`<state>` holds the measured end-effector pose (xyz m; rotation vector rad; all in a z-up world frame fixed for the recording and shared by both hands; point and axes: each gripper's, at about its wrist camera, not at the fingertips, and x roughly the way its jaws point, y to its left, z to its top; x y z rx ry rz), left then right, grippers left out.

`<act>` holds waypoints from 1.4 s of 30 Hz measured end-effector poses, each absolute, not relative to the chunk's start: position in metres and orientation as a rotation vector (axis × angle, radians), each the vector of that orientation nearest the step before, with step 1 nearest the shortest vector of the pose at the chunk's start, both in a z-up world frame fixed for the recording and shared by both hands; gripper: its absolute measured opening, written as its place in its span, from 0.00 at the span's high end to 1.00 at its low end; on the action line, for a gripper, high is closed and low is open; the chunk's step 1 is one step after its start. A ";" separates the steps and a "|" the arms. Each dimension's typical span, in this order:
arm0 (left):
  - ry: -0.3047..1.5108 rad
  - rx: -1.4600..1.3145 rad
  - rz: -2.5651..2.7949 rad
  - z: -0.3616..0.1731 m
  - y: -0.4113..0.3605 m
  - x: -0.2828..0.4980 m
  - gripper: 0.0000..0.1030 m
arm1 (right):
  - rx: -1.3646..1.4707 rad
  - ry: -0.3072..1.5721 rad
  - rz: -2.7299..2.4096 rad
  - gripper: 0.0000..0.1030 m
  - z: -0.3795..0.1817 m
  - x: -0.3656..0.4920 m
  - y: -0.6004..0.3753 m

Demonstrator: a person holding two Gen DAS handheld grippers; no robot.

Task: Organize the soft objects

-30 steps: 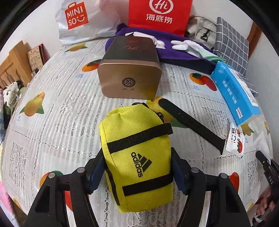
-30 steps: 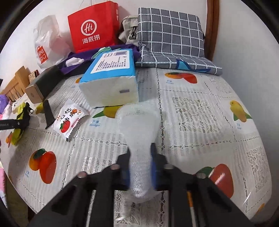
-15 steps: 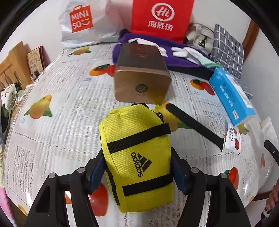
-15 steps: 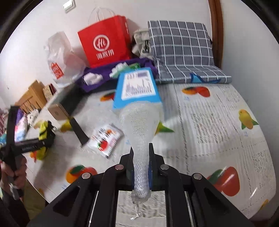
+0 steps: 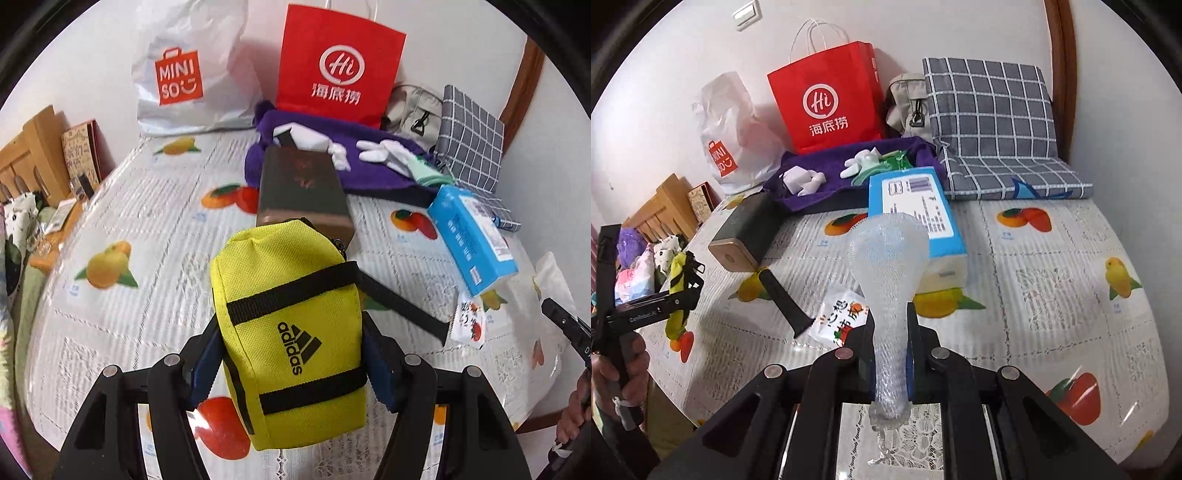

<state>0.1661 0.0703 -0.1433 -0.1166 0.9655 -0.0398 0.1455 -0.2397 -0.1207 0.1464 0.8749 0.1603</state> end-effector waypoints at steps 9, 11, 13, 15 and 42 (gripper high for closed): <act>0.917 -0.114 -0.067 -0.112 0.064 0.175 0.36 | 0.108 0.819 0.153 0.89 -0.091 0.158 -0.233; 0.907 -0.113 -0.071 -0.106 0.062 0.177 0.36 | 0.093 0.805 0.150 0.89 -0.084 0.161 -0.230; 0.896 -0.108 -0.074 -0.100 0.059 0.180 0.35 | 0.080 0.795 0.150 0.89 -0.078 0.165 -0.227; 0.886 -0.102 -0.077 -0.094 0.056 0.184 0.35 | 0.070 0.784 0.149 0.89 -0.073 0.168 -0.225; 0.811 -0.019 -0.050 -0.045 0.041 0.254 0.35 | 0.032 0.720 0.208 0.89 -0.042 0.248 -0.209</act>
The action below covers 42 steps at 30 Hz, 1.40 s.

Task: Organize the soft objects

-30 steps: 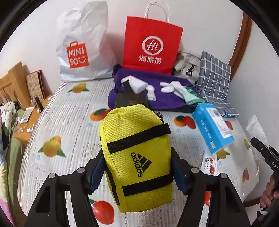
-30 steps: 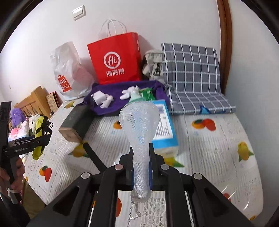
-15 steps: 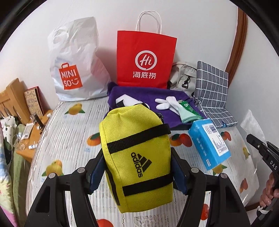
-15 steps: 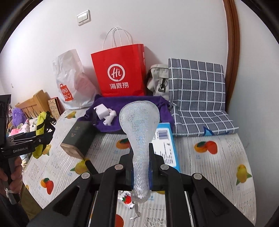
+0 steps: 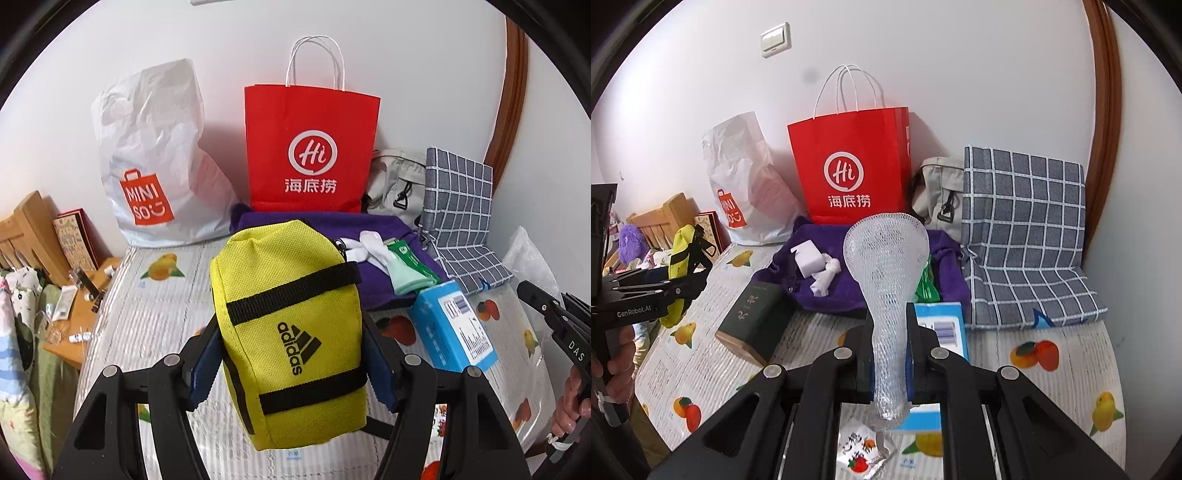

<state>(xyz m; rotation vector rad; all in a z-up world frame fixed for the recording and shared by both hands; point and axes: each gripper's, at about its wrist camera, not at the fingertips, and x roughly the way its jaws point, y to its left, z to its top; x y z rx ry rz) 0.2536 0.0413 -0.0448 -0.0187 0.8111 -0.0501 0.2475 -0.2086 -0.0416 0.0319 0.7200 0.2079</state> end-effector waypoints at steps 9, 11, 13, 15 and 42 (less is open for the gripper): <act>0.804 -0.023 -0.025 -0.038 0.052 0.282 0.35 | 0.019 0.717 0.228 0.89 -0.038 0.279 -0.200; 0.813 -0.040 -0.025 -0.038 0.056 0.288 0.35 | 0.021 0.724 0.234 0.89 -0.039 0.287 -0.200; 0.825 -0.059 -0.029 -0.039 0.061 0.294 0.35 | 0.017 0.728 0.235 0.89 -0.039 0.296 -0.199; 0.833 -0.068 -0.025 -0.041 0.066 0.300 0.35 | 0.011 0.734 0.238 0.89 -0.039 0.306 -0.198; 0.915 -0.090 -0.049 -0.059 0.069 0.386 0.35 | 0.066 0.773 0.321 0.89 -0.067 0.428 -0.187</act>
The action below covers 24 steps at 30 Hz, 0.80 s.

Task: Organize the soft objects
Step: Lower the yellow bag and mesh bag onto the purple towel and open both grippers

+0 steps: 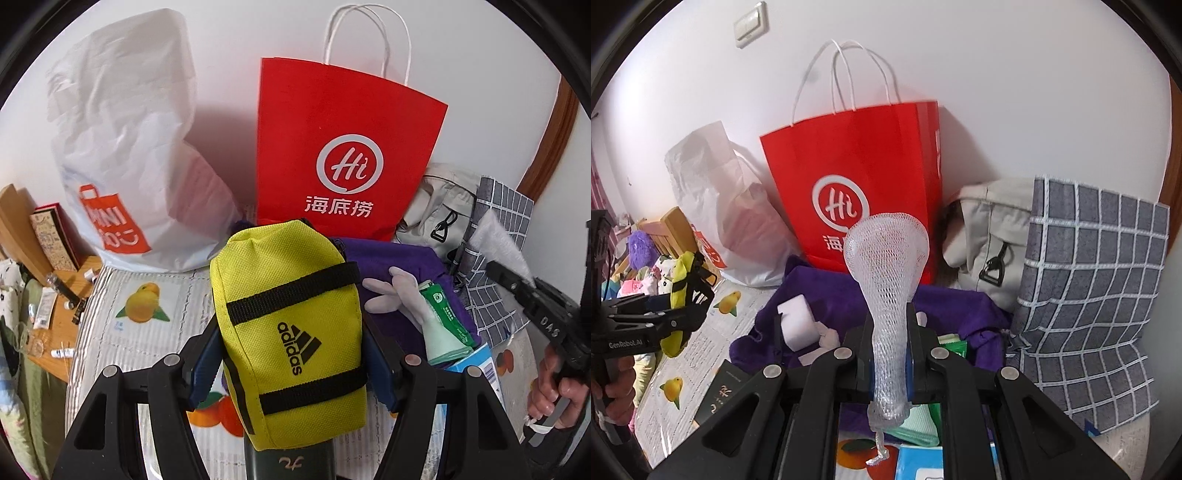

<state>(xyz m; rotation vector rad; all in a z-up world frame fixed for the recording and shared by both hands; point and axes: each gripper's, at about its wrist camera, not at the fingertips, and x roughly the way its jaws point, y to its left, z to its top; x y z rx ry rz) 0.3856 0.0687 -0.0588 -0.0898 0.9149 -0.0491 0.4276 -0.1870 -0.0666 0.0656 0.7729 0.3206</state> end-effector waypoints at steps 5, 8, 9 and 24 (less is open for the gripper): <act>0.918 -0.110 -0.068 -0.064 0.066 0.403 0.35 | 0.086 0.840 0.319 0.89 -0.088 0.444 -0.196; 0.935 -0.114 -0.083 -0.069 0.060 0.416 0.35 | 0.086 0.861 0.308 0.89 -0.098 0.450 -0.201; 0.946 -0.113 -0.090 -0.072 0.057 0.421 0.35 | 0.086 0.864 0.305 0.89 -0.101 0.452 -0.202; 1.088 -0.175 -0.195 -0.128 0.041 0.458 0.34 | 0.043 0.990 0.277 0.89 -0.158 0.479 -0.194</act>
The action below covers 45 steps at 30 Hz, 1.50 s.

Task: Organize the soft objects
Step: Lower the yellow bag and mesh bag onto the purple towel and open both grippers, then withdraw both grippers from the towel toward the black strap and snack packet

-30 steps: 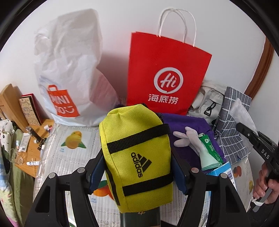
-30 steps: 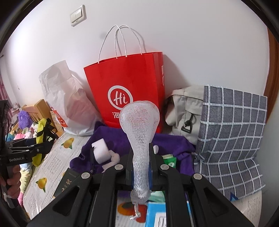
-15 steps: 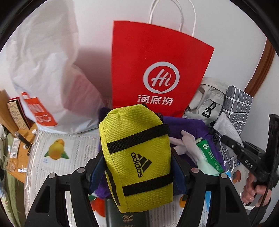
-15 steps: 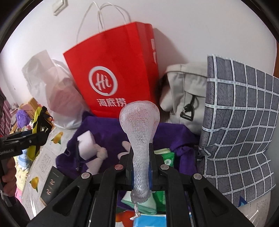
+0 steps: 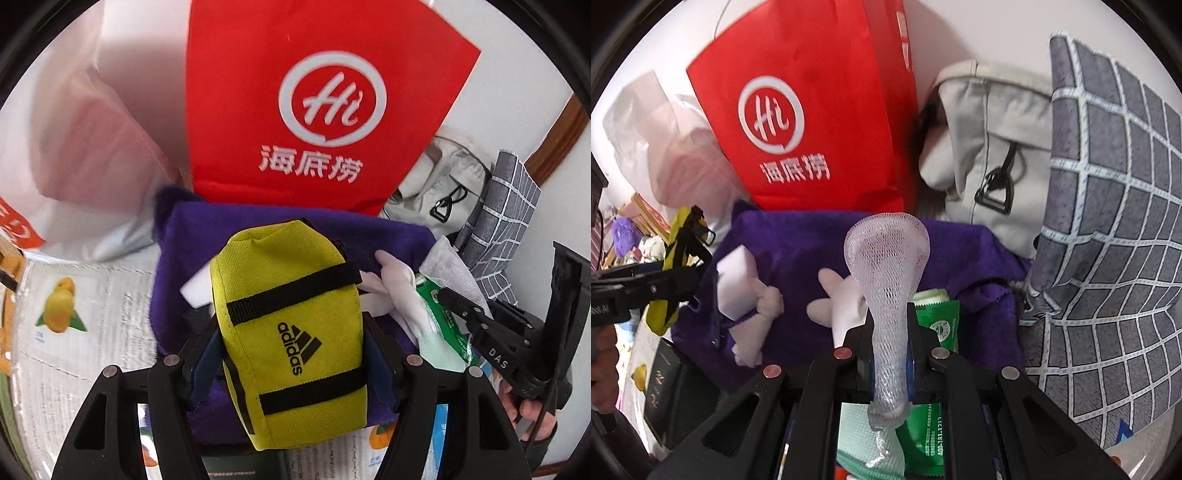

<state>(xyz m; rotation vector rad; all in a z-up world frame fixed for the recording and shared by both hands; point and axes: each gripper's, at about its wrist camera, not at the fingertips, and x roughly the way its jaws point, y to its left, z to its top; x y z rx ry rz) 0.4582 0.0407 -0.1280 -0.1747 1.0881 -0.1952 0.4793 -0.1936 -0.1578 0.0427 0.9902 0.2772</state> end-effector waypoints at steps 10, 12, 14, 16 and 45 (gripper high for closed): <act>1.133 -0.156 -0.214 -0.155 0.025 0.470 0.34 | 0.038 1.045 0.251 0.89 -0.174 0.482 -0.191; 1.136 -0.161 -0.205 -0.158 0.025 0.471 0.33 | 0.031 1.051 0.253 0.89 -0.176 0.482 -0.189; 1.144 -0.159 -0.205 -0.163 0.020 0.475 0.33 | 0.024 1.052 0.255 0.89 -0.177 0.483 -0.186; 1.147 -0.159 -0.207 -0.166 0.016 0.476 0.33 | 0.027 1.058 0.255 0.89 -0.180 0.483 -0.184; 1.094 -0.211 -0.214 -0.137 0.029 0.460 0.20 | 0.040 0.918 0.250 0.30 -0.134 0.459 -0.186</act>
